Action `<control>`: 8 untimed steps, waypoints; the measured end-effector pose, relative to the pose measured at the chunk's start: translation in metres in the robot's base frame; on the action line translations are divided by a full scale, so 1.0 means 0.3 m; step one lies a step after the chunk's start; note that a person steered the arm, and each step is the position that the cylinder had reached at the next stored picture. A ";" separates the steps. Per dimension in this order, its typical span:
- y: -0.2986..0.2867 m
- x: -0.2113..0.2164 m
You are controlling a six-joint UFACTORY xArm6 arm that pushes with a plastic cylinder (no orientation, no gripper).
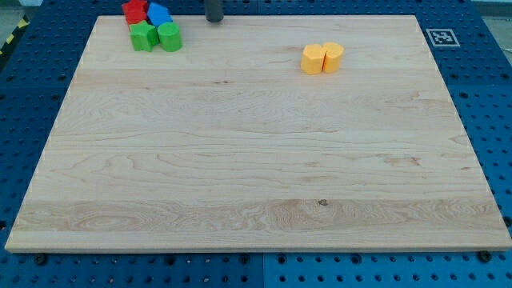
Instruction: Push the group of block towards the down
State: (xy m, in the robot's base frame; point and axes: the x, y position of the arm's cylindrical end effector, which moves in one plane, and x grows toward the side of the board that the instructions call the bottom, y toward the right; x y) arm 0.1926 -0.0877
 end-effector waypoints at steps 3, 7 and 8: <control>-0.126 0.001; -0.315 0.024; -0.314 0.126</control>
State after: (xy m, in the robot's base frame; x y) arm 0.2304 -0.1819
